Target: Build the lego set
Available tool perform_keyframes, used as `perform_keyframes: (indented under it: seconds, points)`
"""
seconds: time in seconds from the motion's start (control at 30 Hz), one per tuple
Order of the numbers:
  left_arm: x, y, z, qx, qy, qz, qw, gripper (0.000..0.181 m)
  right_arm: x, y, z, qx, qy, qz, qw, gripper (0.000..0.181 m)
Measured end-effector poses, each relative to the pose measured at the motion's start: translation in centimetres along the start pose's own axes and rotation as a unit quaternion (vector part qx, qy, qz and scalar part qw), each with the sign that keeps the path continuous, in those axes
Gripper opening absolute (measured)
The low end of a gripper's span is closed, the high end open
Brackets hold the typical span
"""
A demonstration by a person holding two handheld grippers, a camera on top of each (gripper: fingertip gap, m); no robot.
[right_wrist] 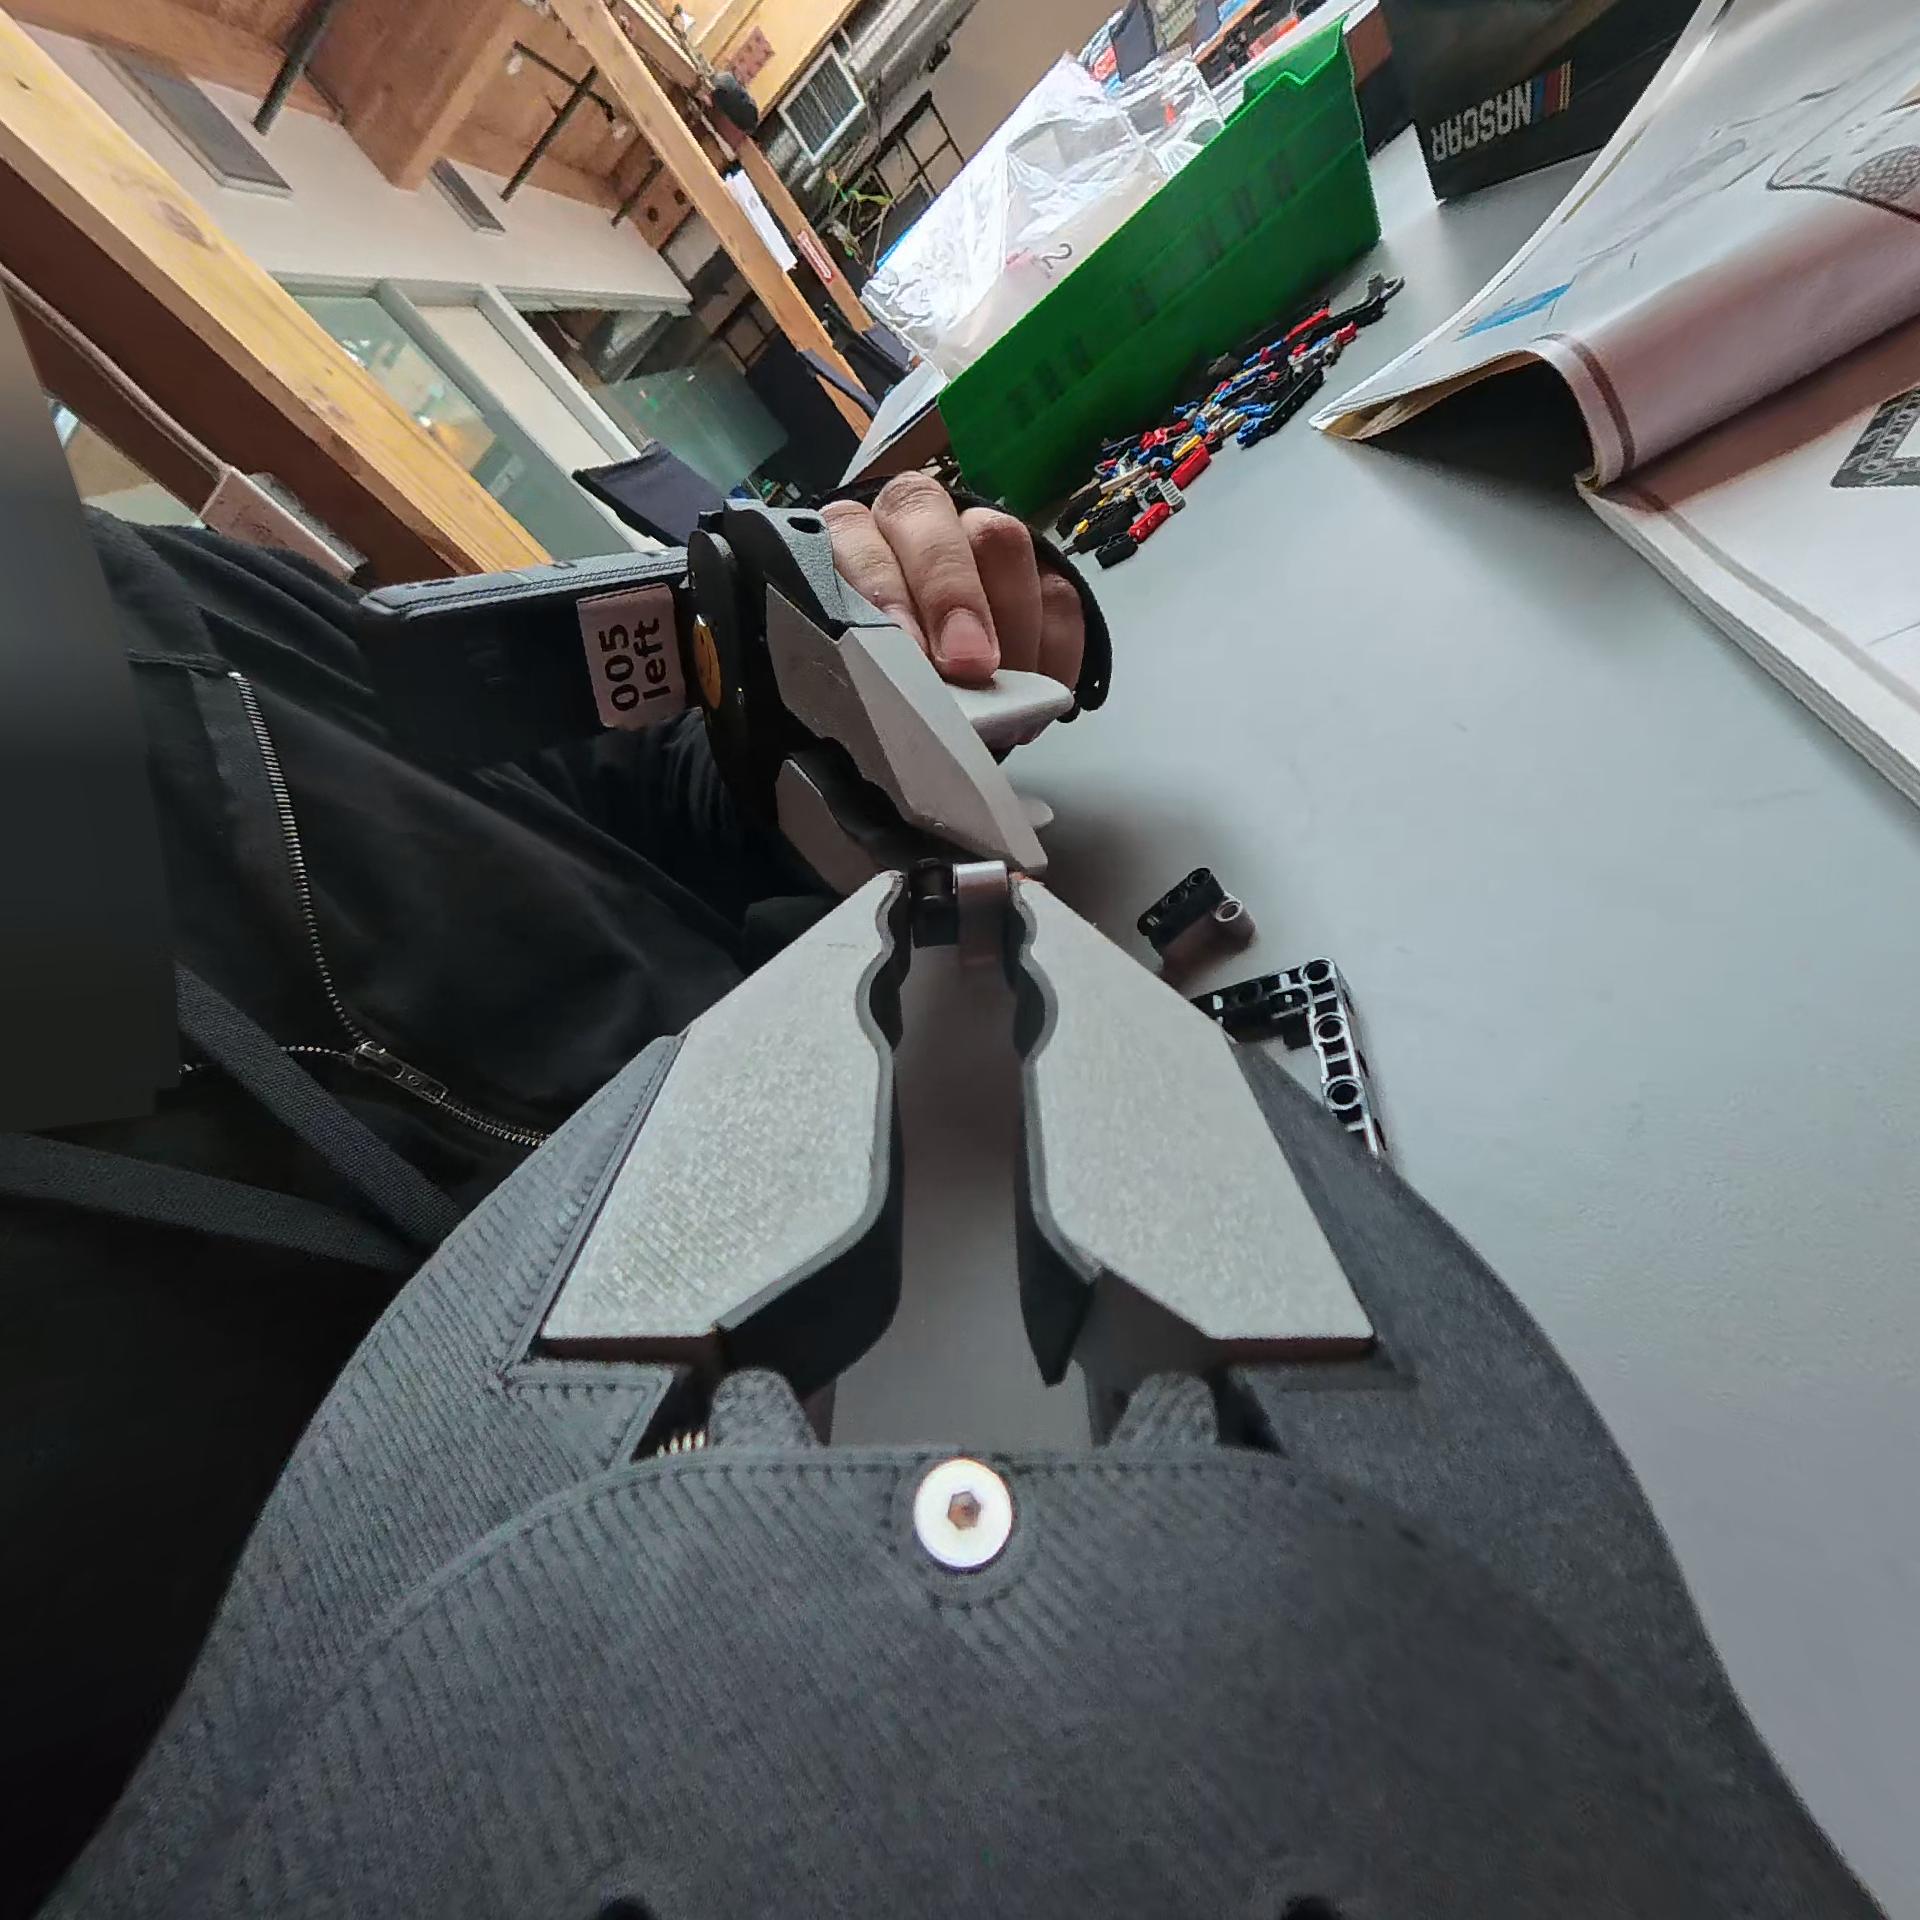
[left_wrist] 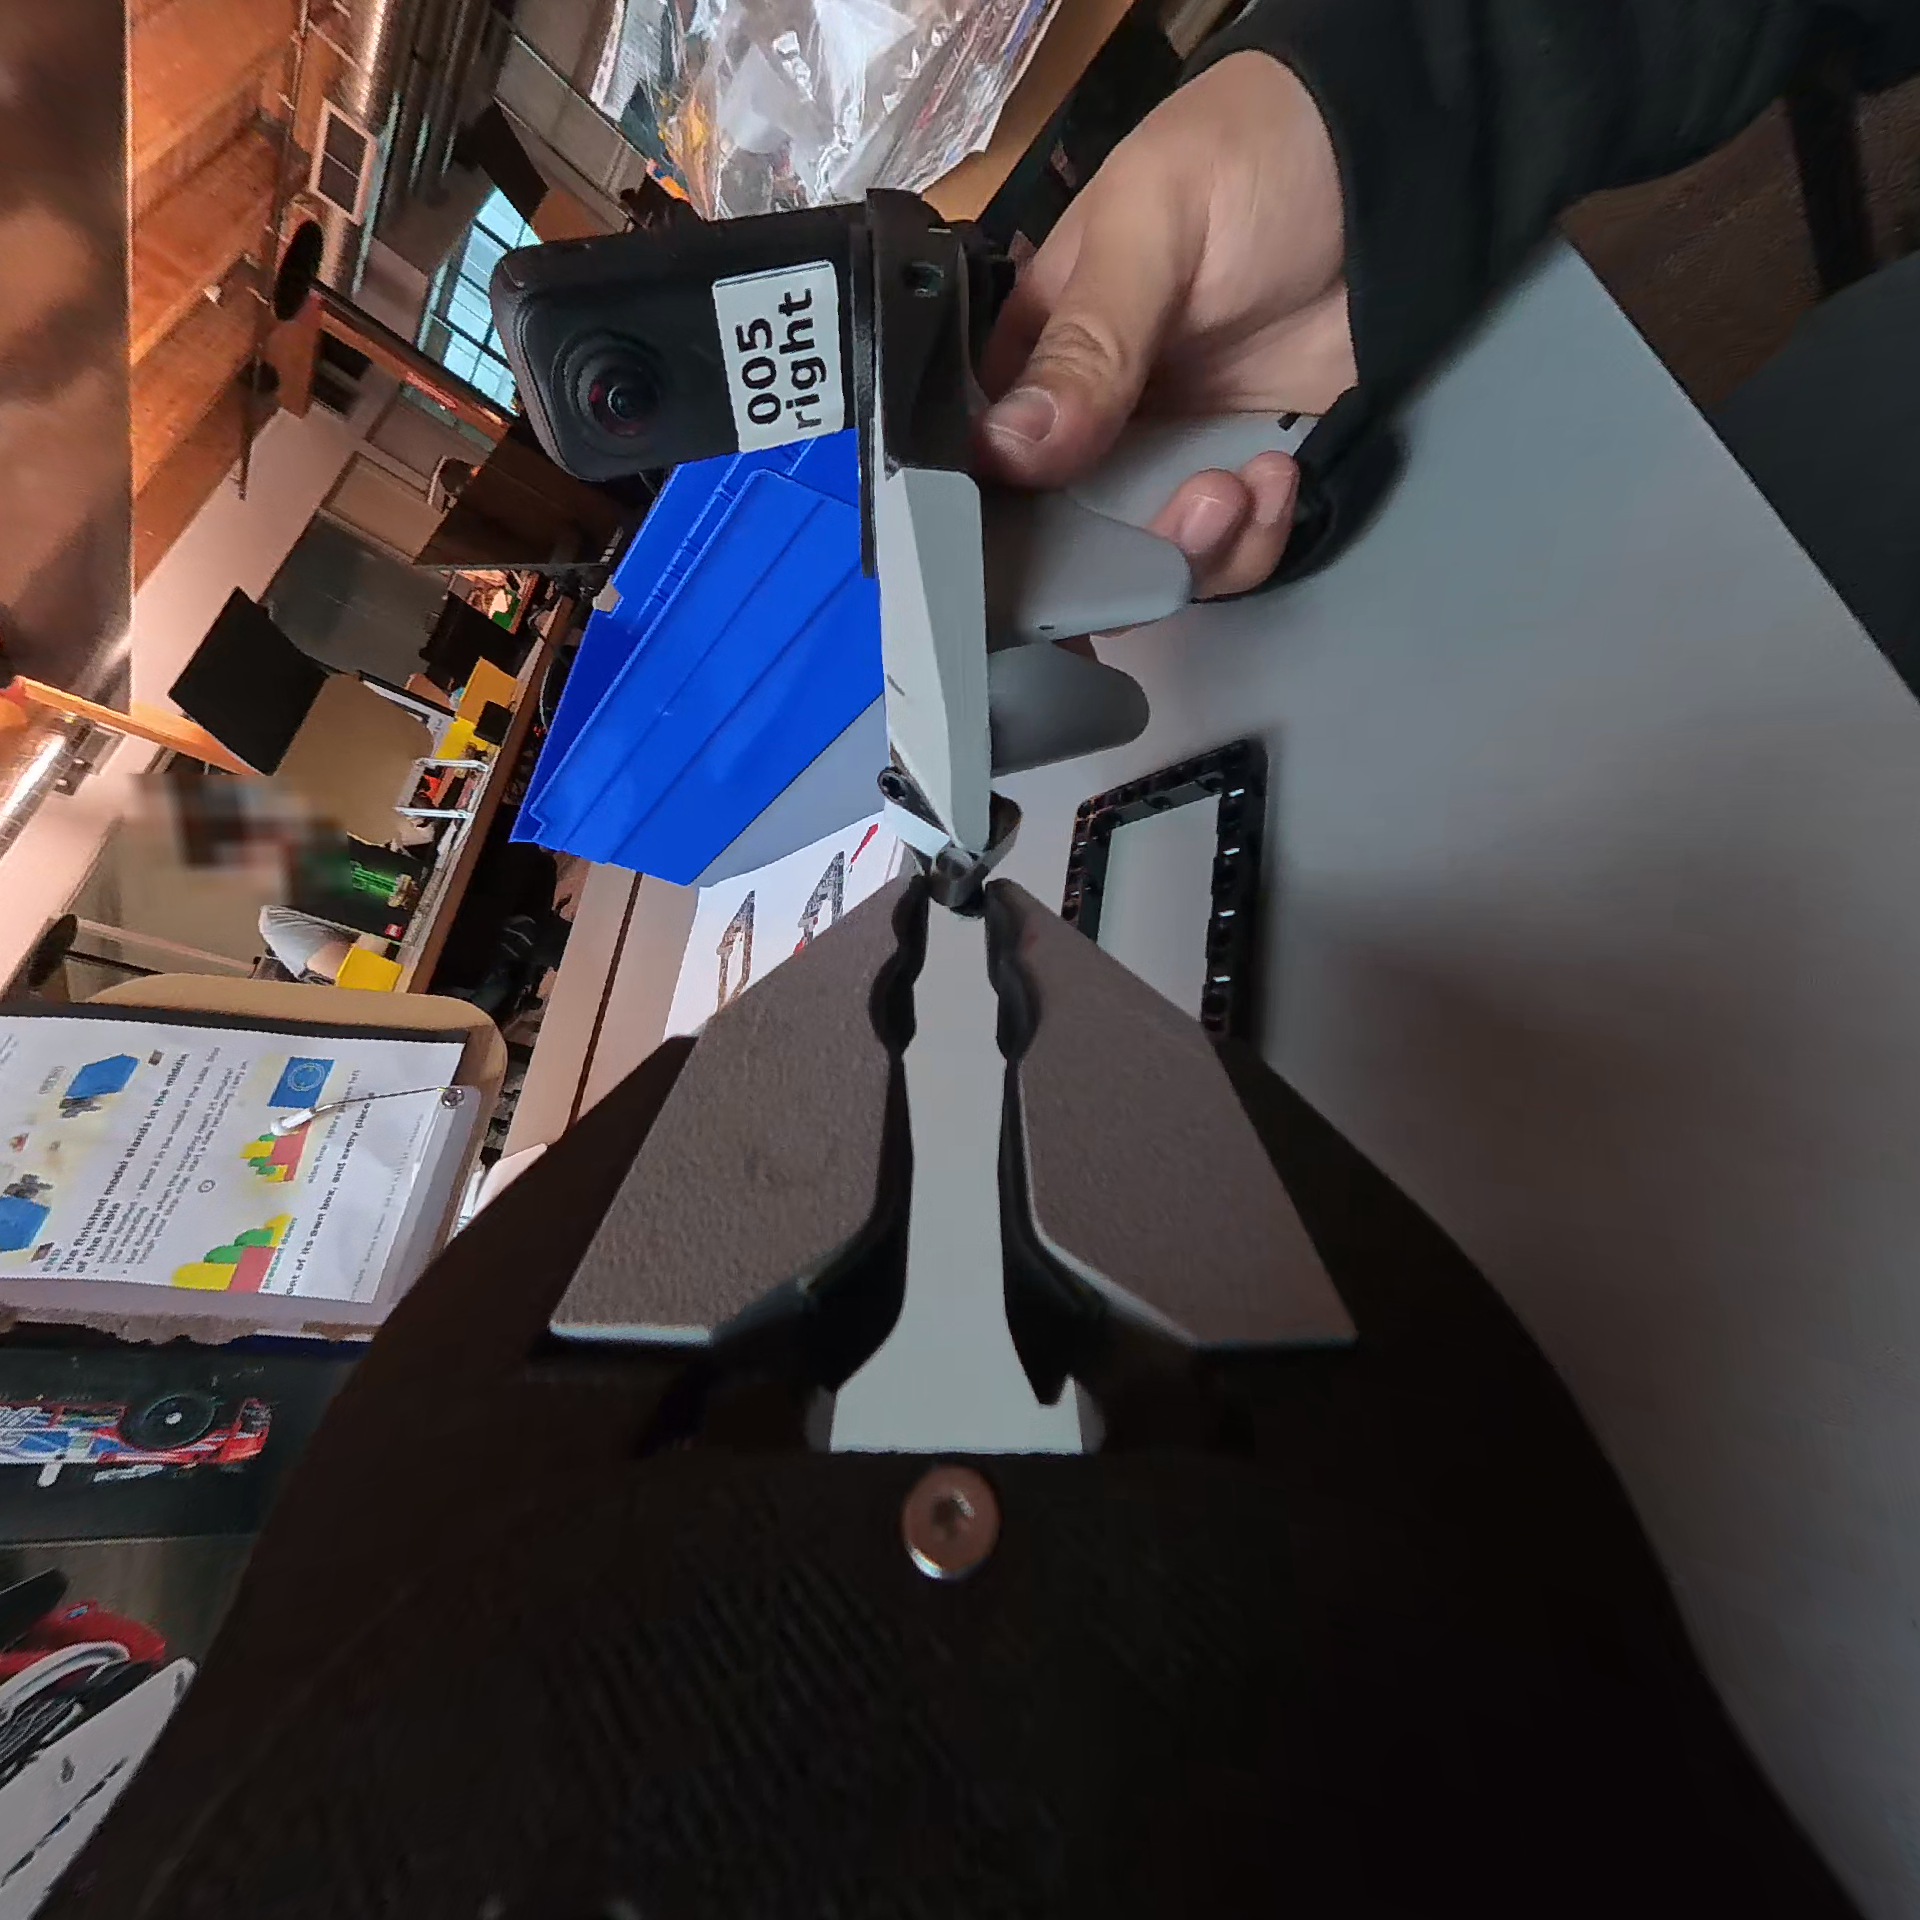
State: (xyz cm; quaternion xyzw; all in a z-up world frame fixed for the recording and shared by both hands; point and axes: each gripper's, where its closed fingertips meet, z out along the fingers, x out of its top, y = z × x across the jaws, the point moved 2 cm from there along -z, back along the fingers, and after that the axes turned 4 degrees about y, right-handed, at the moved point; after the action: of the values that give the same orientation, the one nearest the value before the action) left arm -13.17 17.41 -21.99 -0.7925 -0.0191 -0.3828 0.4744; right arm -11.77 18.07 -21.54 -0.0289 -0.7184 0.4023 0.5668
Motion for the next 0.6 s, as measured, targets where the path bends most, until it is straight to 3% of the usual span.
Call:
perform_keyframes:
  seconds: [0.6]
  points:
    - [0.1,0.2,-0.1,0.008,-0.007,0.036,0.999,0.006,0.3,0.4,-1.1,-0.016,0.007,-0.015,1.0,0.021]
